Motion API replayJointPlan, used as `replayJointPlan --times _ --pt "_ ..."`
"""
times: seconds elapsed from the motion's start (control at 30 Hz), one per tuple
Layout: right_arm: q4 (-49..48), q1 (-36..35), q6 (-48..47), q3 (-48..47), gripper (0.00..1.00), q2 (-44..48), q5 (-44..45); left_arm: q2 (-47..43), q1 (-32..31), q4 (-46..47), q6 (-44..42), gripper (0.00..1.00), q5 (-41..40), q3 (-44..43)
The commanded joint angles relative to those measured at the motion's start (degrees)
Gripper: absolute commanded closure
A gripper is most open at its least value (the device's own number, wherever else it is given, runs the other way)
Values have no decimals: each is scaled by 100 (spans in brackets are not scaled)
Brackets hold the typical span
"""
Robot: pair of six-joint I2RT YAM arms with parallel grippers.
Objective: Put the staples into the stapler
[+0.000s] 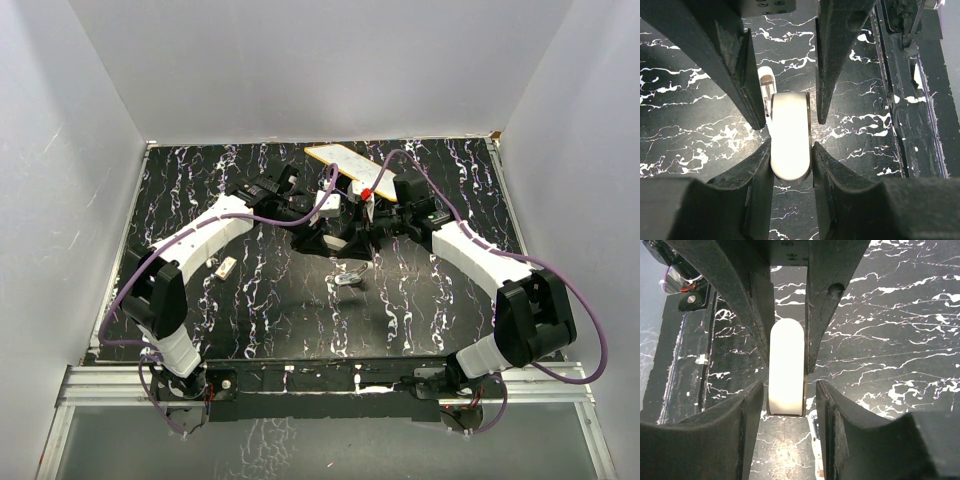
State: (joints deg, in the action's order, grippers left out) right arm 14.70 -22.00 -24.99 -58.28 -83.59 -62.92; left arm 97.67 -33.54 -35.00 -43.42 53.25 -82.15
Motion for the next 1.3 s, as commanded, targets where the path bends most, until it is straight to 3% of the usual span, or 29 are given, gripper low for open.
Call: replayJointPlan --times 0.0,0.13,0.3,0.37,0.47,0.57,0.77,1.07,1.27 --pt "237 20 -240 -195 53 41 -10 -380 -4 -30 -24 100 212 -100" --pt "307 19 -277 -225 62 10 -39 -380 -4 -16 -9 100 169 -100" --pt "306 19 -241 -328 86 33 -2 -401 -6 66 107 98 55 -55" --pt "269 32 -194 -401 92 65 94 -457 3 379 560 81 -121 6" --pt "12 130 132 -432 92 128 124 -544 155 571 942 49 -101 -40" --pt "-412 326 656 -360 92 251 -19 -739 536 894 1334 36 140 28" --pt "-1241 530 1911 -353 92 422 -230 -1141 1040 2566 2819 8 1039 759" --pt "-2569 531 3557 -383 92 340 -670 -1053 994 6460 6434 10 1485 1988" --pt "-3190 496 4087 -184 92 282 -886 -970 841 6942 6829 16 1415 2087"
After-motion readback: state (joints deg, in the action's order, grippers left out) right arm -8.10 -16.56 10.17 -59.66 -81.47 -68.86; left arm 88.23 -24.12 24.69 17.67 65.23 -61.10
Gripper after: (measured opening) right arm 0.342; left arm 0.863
